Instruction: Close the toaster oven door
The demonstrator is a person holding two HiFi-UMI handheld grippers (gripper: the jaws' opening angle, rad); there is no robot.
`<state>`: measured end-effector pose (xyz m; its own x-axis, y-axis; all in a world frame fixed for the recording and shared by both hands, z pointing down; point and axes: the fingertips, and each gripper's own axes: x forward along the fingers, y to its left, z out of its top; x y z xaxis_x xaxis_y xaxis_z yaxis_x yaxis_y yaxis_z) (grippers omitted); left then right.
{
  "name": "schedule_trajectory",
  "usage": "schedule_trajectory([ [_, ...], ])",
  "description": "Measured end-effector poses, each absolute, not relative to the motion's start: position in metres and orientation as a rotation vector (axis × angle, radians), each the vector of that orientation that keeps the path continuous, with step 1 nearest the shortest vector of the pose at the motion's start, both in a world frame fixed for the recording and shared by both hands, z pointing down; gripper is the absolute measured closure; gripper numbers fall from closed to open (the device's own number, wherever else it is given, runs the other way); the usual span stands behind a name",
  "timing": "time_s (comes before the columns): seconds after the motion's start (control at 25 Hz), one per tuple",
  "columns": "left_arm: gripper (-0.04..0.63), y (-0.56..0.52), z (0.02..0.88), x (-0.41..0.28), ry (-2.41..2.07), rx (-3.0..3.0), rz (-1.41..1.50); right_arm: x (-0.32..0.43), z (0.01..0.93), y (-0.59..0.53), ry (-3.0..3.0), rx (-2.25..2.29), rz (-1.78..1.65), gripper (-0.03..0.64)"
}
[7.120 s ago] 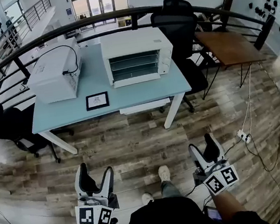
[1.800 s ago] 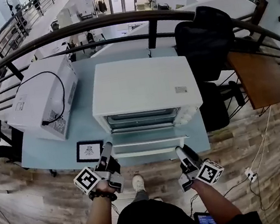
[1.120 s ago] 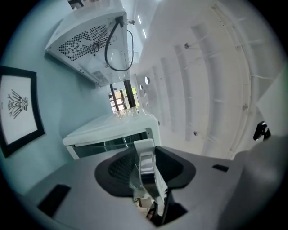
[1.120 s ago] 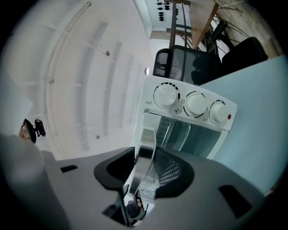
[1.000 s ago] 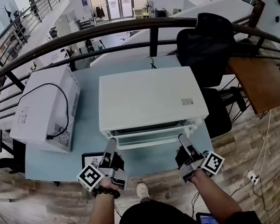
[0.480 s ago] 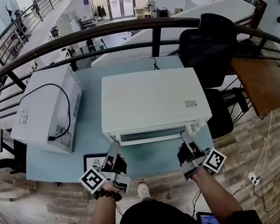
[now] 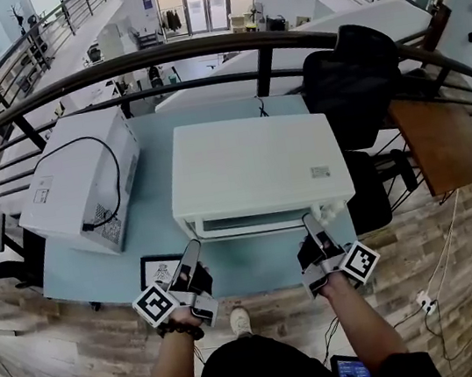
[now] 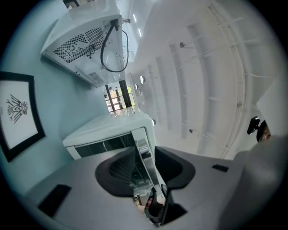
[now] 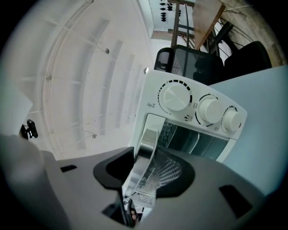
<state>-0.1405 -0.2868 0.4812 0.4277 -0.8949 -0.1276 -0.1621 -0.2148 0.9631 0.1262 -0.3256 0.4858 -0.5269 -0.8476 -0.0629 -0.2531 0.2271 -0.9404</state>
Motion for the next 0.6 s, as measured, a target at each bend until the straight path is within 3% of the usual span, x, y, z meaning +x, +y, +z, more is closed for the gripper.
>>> schedule_trajectory([
  [0.36,0.453,-0.274,0.469,-0.145,-0.979,1.703,-0.908,0.134,0.48,-0.321,2.006,-1.106,-1.247,0.379],
  [0.6,0.453,-0.262,0.466,-0.155,-1.203,1.828,-0.749,0.156,0.466,-0.298,2.202,-1.292,-1.048,0.371],
])
